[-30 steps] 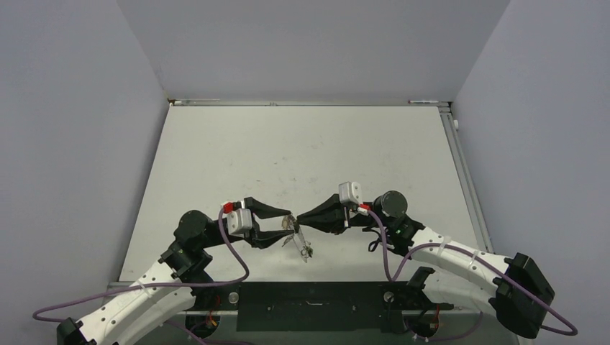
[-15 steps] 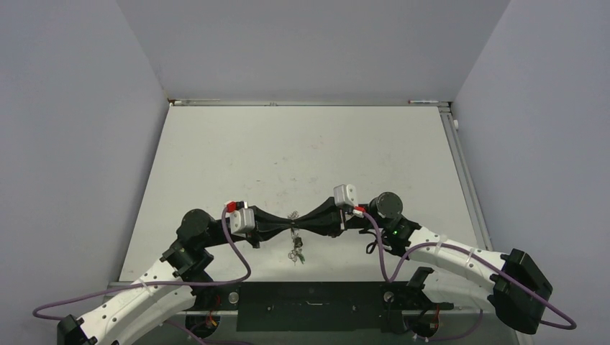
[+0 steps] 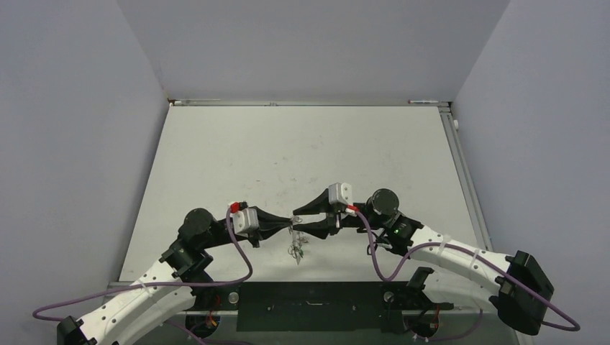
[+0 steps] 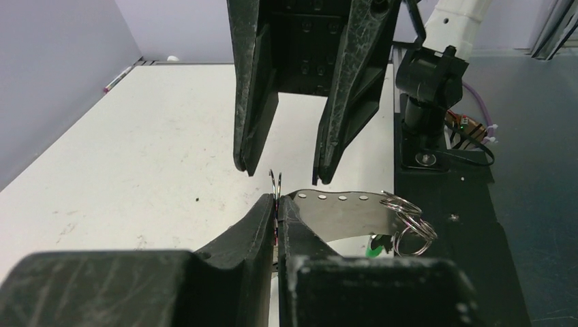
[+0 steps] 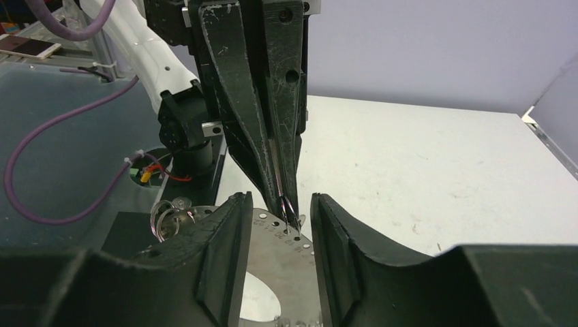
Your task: Put the keys on the keyring
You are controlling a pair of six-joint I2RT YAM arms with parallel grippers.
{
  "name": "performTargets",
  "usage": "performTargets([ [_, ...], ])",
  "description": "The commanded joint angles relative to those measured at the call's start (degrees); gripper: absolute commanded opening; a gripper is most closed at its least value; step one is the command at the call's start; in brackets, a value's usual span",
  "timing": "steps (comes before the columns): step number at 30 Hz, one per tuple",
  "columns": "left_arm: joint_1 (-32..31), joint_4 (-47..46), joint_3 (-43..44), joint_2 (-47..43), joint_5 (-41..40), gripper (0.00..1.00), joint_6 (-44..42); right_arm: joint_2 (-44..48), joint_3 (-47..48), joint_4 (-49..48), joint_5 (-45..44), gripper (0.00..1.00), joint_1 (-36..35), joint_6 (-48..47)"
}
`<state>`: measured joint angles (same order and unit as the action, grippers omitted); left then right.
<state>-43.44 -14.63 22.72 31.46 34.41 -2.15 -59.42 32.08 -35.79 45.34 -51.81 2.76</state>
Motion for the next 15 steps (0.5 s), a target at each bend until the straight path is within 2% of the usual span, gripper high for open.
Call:
performTargets([
  [1,-0.2,-0.3,2.2,-0.7,-2.5,0.0,-2.6,3.3,3.4,6.3,-2.3,0.4,-0.4,-5.2],
  [7,-0.3,0.4,2.3,-0.5,-2.8,0.0,-3.3,5.4,8.2,21.5,-6.9,0.42,-0.4,-13.4],
  [15,-0.4,3.0,3.2,0.6,-2.4,0.0,-5.2,0.2,18.5,38.0,-12.4,0.46,-4.6,-22.3],
])
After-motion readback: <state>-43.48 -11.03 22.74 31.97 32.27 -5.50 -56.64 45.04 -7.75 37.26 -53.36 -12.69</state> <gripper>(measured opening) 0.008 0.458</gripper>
